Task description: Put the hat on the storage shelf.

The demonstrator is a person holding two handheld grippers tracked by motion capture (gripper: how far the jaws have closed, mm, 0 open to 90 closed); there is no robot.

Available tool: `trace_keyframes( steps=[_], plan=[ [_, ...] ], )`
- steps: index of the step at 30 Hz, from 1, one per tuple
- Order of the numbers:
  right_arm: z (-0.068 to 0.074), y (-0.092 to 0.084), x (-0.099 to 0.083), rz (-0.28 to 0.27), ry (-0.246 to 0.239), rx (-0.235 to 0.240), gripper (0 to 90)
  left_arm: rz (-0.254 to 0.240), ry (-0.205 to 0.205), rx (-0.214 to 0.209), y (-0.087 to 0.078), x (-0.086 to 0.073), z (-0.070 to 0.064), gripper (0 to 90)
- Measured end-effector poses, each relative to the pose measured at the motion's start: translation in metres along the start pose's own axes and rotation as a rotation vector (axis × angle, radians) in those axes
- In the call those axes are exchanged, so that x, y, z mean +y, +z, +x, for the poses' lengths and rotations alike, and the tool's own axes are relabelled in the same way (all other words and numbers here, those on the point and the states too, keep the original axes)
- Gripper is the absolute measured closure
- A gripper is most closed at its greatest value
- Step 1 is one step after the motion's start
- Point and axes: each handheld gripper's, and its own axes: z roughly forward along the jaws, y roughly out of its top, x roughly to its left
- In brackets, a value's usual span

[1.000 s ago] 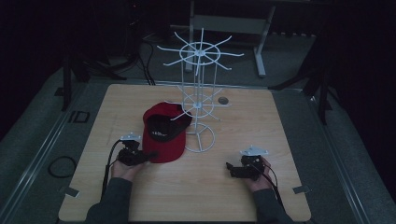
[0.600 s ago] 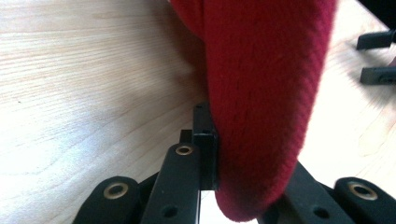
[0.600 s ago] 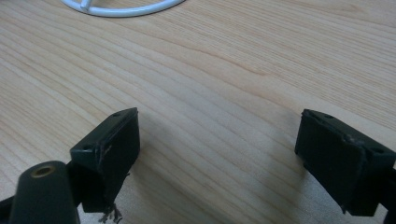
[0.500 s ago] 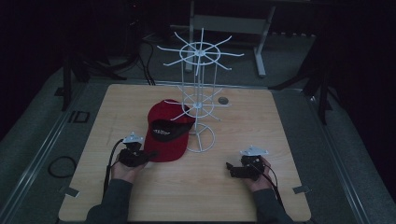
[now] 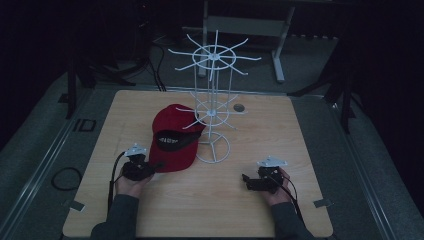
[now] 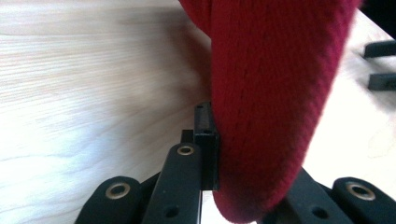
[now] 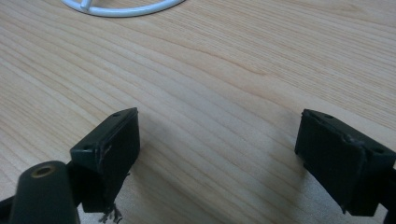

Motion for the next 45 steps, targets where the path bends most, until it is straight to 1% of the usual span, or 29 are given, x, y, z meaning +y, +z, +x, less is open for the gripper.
trace_keyframes(
  steps=[3, 6, 12, 16, 21, 28, 32, 41, 45],
  plan=[
    [0.000, 0.000, 0.000, 0.000, 0.000, 0.000, 13.7, -0.020, -0.030, 0.005, -0.004, -0.001, 0.005, 85.9],
    [0.000, 0.000, 0.000, 0.000, 0.000, 0.000, 13.7, -0.039, -0.045, 0.008, -0.008, 0.000, 0.009, 85.8],
    [0.000, 0.000, 0.000, 0.000, 0.000, 0.000, 13.7, -0.071, -0.068, 0.011, -0.016, 0.003, 0.014, 85.8],
    [0.000, 0.000, 0.000, 0.000, 0.000, 0.000, 13.8, -0.082, -0.071, 0.020, -0.021, 0.006, 0.016, 85.8],
    [0.000, 0.000, 0.000, 0.000, 0.000, 0.000, 13.8, -0.115, -0.100, 0.030, -0.030, 0.011, 0.021, 85.8],
    [0.000, 0.000, 0.000, 0.000, 0.000, 0.000, 13.7, -0.158, -0.114, 0.037, -0.042, 0.019, 0.023, 85.8],
    [0.000, 0.000, 0.000, 0.000, 0.001, 0.000, 13.7, -0.175, -0.115, 0.045, -0.048, 0.024, 0.024, 85.8],
    [0.000, 0.000, 0.000, -0.001, 0.000, 0.000, 13.7, -0.217, -0.141, 0.059, -0.060, 0.030, 0.027, 85.8],
    [0.000, 0.000, 0.000, -0.001, 0.001, 0.000, 13.7, -0.231, -0.152, 0.055, -0.064, 0.032, 0.030, 85.8]
  ],
)
